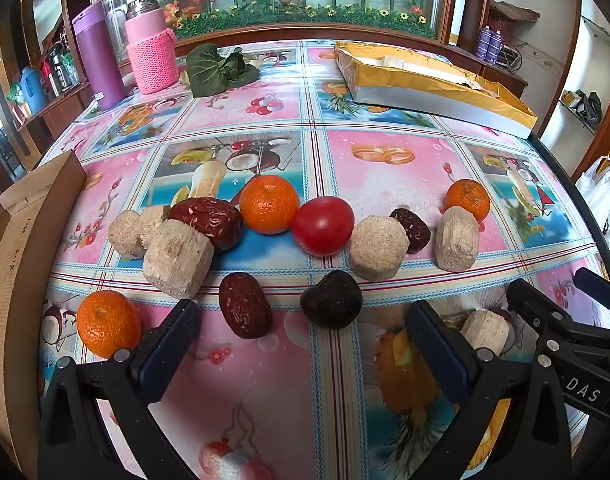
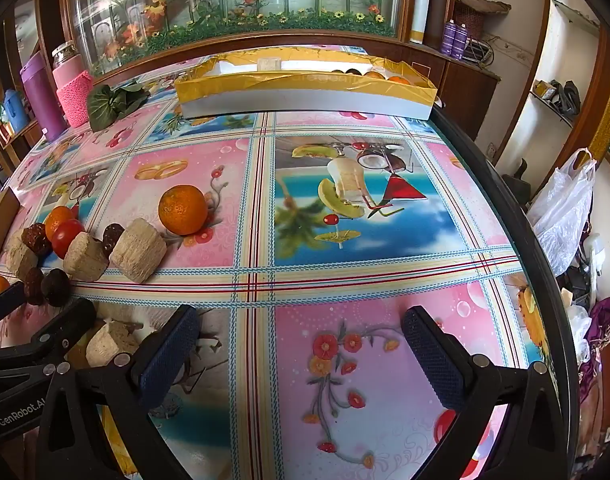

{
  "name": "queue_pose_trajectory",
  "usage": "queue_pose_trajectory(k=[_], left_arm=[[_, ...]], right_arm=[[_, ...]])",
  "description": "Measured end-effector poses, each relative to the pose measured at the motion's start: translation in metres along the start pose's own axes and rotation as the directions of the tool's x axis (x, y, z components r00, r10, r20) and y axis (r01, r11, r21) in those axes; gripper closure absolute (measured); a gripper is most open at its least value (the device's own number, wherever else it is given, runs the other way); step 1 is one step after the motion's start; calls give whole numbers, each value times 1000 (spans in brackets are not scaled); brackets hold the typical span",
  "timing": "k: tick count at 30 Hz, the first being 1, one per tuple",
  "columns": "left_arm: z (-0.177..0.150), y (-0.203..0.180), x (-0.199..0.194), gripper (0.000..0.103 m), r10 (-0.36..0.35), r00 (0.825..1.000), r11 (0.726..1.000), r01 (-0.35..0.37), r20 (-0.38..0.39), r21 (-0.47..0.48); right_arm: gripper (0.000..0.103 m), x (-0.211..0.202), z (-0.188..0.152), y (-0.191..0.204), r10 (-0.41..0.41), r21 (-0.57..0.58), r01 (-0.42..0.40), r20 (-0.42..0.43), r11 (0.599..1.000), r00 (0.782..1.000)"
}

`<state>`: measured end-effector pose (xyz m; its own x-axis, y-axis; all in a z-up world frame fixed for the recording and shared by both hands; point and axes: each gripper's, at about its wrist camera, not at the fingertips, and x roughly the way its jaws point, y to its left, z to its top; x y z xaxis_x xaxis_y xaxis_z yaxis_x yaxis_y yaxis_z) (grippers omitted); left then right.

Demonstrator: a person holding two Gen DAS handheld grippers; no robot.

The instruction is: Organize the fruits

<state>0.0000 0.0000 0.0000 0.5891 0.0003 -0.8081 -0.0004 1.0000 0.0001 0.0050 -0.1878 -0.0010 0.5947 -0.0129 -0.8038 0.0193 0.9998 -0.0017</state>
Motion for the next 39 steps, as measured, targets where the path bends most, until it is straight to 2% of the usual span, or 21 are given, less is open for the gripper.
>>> queue_pose_trajectory(k=[23,34,37,39], left_arm=[[0,0,0,0,0,1000,1000,0,-2,3],[1,4,-2,1,-64,995,993,71,-73,95],[-6,13,-19,18,-138,988,985,144,-73,92],[-10,21,-37,19,-169,985,981,171,-31,87]], right_arm=[[1,0,0,0,0,0,0,1,1000,1000],[1,0,1,0,-12,21,13,-14,1000,1000],[1,0,1,1,-27,51,29,-42,998,999],[1,1,2,1,-31,53,34,-54,998,998]])
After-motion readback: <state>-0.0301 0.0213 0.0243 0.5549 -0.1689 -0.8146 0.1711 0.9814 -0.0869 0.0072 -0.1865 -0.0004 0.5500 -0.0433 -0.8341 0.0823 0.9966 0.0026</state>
